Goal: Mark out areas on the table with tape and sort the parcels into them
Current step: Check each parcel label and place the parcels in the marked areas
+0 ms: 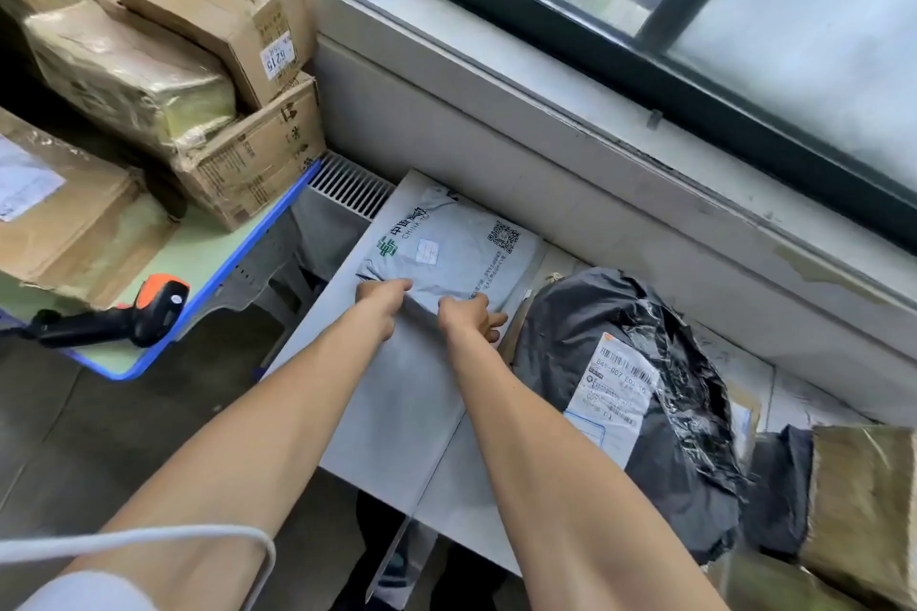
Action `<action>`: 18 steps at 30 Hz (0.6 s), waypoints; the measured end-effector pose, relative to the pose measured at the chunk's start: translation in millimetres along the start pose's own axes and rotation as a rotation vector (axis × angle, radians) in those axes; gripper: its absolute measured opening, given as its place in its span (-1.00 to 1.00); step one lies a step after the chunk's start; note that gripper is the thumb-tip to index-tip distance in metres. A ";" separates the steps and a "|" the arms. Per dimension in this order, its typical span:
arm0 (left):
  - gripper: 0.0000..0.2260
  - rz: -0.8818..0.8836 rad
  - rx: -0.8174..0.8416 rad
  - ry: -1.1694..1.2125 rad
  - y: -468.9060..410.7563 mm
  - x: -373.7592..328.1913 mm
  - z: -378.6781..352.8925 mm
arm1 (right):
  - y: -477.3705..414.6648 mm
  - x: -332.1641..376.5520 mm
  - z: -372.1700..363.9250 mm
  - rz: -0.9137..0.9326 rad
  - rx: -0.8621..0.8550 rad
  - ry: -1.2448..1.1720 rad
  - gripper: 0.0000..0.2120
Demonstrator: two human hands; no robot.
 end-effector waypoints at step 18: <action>-0.61 -0.034 0.027 0.287 -14.9 -16.8 2.2 | -2.5 -3.0 -27.3 0.056 0.085 -0.092 -0.70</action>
Point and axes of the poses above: each hand's wrist, its own y-axis away from the middle knuckle, its own z-axis out of the back of the hand, x = y × z, the point moved 5 cm from there along -y, towards the middle knuckle, and after that the axes turned 10 degrees about -z, right-handed, at the moved point
